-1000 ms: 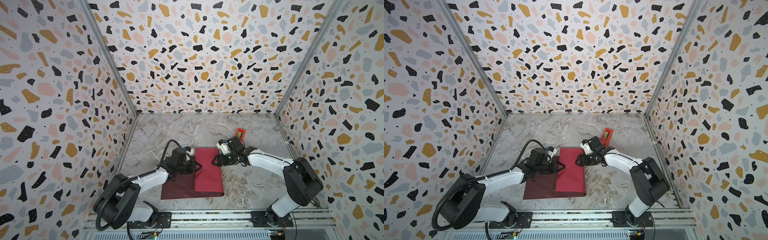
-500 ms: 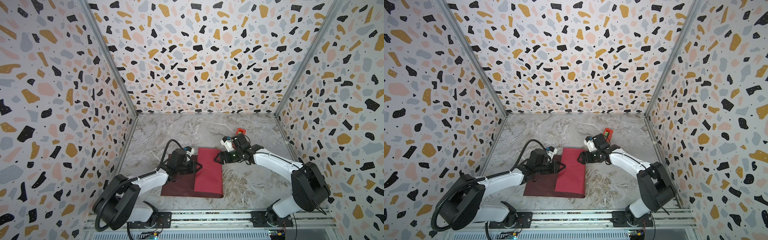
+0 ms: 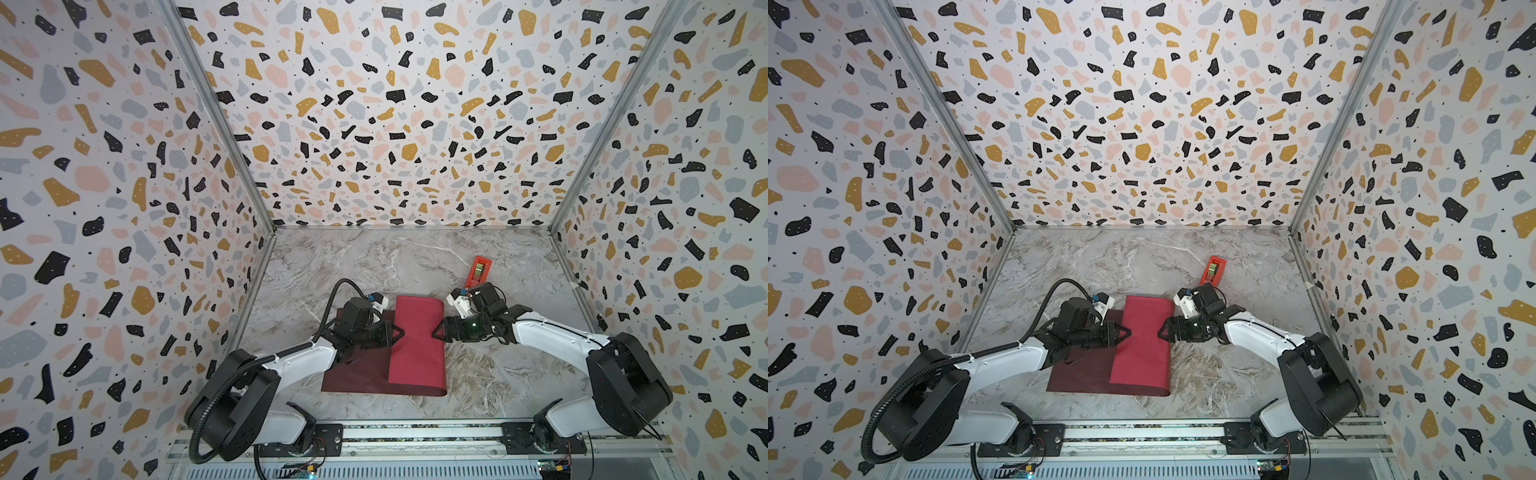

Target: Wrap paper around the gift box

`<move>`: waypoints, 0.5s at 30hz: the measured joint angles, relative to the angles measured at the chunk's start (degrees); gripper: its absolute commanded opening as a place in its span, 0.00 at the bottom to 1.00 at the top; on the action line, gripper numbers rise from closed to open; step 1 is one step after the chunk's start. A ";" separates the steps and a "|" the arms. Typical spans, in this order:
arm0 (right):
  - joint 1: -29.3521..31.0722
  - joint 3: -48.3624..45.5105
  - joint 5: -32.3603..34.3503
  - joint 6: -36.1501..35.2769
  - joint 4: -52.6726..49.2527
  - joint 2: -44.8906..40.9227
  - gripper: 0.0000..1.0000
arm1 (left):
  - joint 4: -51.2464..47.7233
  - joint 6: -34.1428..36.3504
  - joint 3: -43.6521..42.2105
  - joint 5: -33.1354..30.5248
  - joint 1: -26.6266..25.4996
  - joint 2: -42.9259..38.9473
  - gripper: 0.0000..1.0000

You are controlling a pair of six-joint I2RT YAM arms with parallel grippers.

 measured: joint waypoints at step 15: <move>-2.73 -5.60 -7.28 5.66 10.29 2.38 0.83 | -0.04 0.04 0.00 -0.22 -0.07 -0.09 0.19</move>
